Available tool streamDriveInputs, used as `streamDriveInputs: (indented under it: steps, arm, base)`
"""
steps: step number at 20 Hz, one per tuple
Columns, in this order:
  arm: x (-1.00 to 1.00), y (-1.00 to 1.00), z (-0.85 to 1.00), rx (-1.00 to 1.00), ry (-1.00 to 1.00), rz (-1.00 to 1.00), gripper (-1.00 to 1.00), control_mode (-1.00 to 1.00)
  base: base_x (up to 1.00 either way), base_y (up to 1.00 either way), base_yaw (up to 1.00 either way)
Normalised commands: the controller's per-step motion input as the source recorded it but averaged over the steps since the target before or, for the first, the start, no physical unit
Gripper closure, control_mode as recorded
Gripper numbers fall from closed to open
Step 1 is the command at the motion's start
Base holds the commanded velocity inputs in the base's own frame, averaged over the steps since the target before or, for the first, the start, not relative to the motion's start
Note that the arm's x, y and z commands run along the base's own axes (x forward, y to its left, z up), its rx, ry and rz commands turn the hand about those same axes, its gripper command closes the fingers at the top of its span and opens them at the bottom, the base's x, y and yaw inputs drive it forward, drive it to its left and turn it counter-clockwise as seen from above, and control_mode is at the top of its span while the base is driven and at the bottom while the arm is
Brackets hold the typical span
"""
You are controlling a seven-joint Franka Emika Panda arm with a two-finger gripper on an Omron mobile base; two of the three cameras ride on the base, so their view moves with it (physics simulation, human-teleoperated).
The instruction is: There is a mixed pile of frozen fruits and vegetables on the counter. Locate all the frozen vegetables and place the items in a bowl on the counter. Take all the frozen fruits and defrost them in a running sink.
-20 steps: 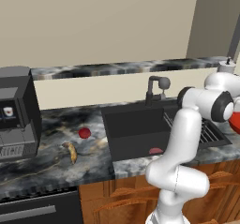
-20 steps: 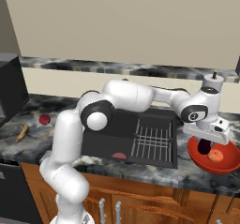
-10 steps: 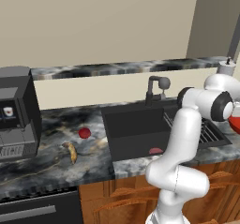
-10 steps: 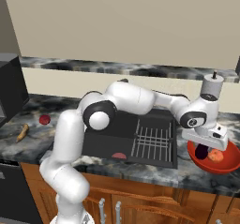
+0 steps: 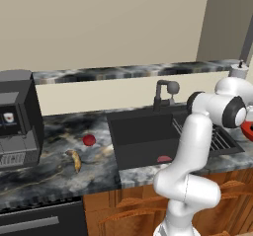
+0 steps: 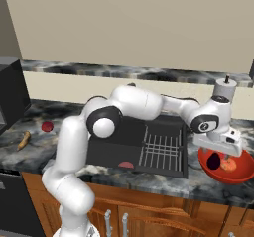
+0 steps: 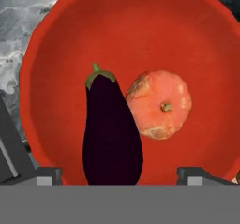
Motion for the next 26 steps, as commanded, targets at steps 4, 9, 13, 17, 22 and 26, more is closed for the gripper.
streamDriveInputs:
  steps: [4,9,13,17,22,26]
  arm:
    - [0.0,0.31,0.79,-0.06,0.03,-0.06,-1.0,-1.0]
    - [-0.09,0.92,0.5,-0.01,-0.08,-0.05,-1.0,-1.0]
    - [-0.18,0.97,0.43,0.0,-0.11,-0.05,-1.0,-1.0]
    - [-0.21,1.0,0.38,-0.03,-0.07,-0.04,-1.0,-1.0]
    - [-0.11,0.82,0.03,0.0,-0.16,-0.13,-1.0,-1.0]
    - [-0.13,0.96,-0.06,0.0,-0.03,-0.05,-1.0,-1.0]
  base:
    - [0.0,0.0,0.0]
    - [0.0,0.0,0.0]
    - [0.0,0.0,0.0]
    - [0.0,0.0,0.0]
    - [0.0,0.0,0.0]
    - [0.0,0.0,0.0]
